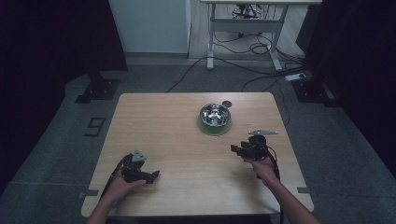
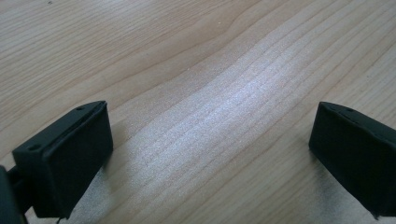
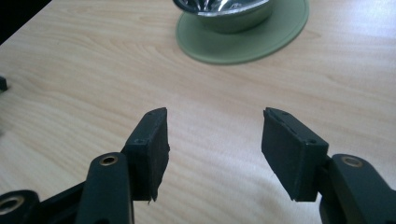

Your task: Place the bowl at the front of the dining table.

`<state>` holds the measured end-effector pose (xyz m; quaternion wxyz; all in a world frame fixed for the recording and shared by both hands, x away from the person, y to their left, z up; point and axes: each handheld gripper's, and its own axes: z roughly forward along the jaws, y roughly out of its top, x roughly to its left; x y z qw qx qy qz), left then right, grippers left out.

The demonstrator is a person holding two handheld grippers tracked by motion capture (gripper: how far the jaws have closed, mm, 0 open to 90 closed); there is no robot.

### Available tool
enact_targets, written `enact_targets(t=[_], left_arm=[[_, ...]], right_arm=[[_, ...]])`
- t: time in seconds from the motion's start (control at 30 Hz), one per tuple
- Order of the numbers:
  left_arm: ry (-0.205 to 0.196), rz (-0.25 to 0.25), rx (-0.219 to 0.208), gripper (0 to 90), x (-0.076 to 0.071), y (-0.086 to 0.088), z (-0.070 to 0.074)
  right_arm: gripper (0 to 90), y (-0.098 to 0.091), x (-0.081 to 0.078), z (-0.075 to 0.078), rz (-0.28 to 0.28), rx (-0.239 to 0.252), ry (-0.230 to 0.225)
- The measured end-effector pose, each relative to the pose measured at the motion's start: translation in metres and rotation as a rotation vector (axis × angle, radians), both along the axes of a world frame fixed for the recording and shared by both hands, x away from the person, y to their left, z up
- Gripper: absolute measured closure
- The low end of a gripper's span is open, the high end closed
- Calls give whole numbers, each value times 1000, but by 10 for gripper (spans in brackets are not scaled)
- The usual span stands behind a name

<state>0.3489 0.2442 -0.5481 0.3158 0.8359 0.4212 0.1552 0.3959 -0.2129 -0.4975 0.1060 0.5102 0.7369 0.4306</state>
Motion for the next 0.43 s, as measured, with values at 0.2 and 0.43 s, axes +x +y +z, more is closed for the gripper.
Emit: enact_targets(t=[0.2, 0.43], left_arm=[[0, 0, 0, 0, 0, 0, 0], [0, 0, 0, 0, 0, 0, 0]], right_arm=[[410, -1, -7, -9, 13, -10, 14], [404, -2, -10, -11, 14, -9, 5]])
